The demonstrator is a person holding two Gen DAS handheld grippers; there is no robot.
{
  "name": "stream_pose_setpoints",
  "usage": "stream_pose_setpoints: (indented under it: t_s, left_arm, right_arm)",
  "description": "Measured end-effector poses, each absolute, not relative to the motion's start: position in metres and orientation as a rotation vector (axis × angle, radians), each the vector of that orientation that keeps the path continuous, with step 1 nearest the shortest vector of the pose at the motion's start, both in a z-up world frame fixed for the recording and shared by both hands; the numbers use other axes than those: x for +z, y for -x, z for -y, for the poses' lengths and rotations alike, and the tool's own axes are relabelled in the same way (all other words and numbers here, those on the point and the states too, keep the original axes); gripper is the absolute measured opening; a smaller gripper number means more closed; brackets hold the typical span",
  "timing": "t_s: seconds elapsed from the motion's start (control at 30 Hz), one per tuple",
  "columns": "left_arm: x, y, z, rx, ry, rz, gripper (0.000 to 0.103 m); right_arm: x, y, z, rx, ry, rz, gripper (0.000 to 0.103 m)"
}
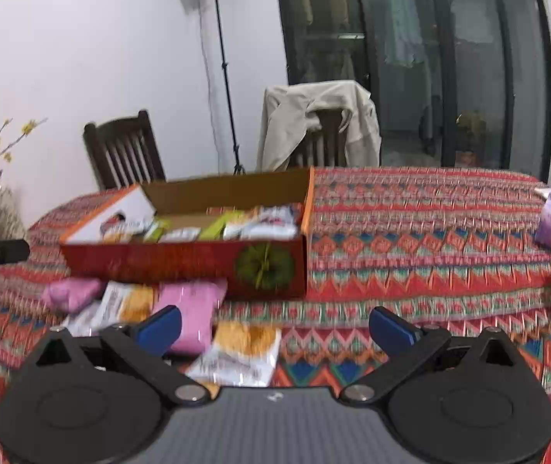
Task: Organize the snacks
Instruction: 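Withdraw both tools from the box toward the snack pile, then grasp a yellow-and-white crisp packet with the right tool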
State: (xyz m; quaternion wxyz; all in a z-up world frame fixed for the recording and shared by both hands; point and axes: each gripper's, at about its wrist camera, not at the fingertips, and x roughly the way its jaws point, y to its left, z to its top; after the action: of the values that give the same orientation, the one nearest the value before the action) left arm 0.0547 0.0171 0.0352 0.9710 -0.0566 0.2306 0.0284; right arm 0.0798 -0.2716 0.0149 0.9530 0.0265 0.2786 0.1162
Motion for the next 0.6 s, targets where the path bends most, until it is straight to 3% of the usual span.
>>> stream_pose_setpoints:
  t_s: [0.6]
  left_arm:
    - [-0.011, -0.041, -0.019, 0.009, 0.122, -0.54, 0.103]
  right_arm:
    - [-0.025, -0.079, 0.227, 0.307, 0.046, -0.708, 0.103]
